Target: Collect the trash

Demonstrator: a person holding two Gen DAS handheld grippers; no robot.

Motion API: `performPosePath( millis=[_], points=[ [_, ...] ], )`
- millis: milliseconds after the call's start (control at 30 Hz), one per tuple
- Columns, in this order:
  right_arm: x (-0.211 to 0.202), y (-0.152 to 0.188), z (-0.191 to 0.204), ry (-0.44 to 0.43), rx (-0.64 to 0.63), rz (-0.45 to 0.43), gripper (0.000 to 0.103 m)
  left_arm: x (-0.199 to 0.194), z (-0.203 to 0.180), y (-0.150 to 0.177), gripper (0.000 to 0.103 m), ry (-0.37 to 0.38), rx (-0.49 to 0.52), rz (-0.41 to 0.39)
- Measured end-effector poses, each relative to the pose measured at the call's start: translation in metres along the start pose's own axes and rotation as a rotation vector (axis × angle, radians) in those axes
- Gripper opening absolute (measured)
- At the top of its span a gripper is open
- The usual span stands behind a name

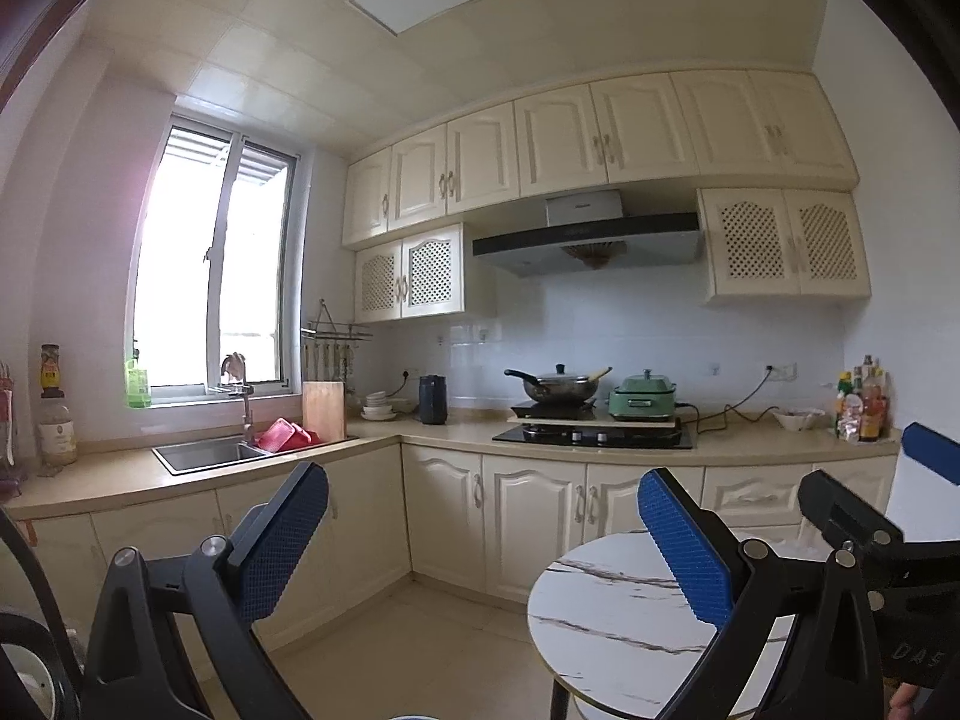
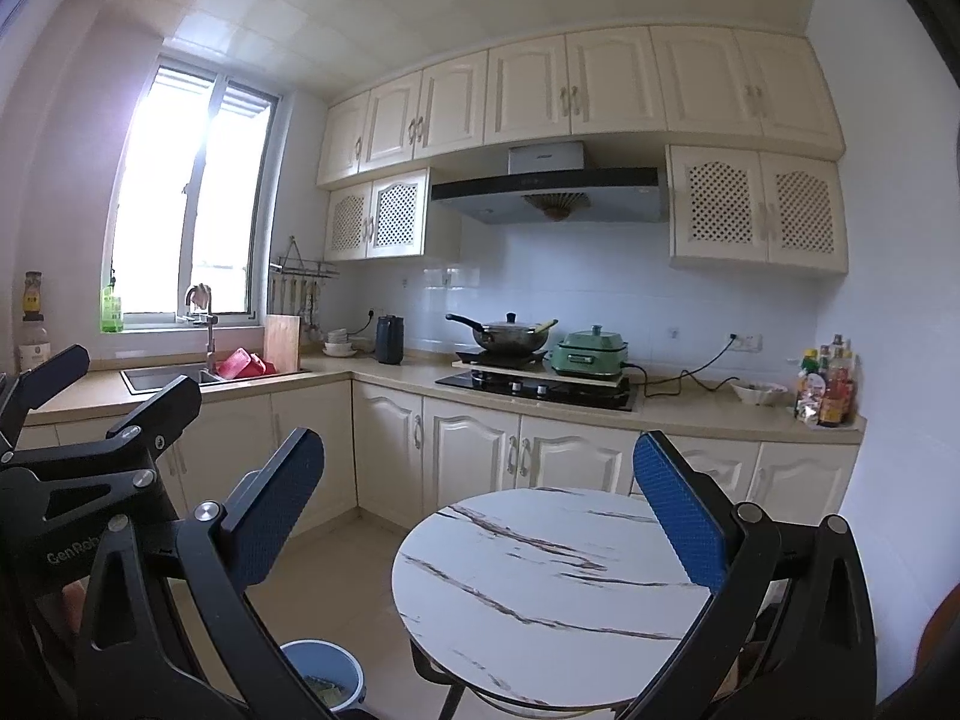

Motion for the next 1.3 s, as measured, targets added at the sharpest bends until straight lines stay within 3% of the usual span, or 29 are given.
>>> performPosePath(
  millis=[1300],
  points=[
    [0.005,0.005,0.001,0.005,0.000,0.008,0.103,0.013,0.015,-0.017,0.103,-0.008,0.018,0.009]
  ],
)
Point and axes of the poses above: each gripper's, at about its wrist camera, not at the fingertips, and x roughly the way its jaws point, z to its left, y to its underside, the point moved 9 cm from there along x, roughly the way its jaws point, and after that the axes turned 9 degrees about -z, right-handed, at the moved point
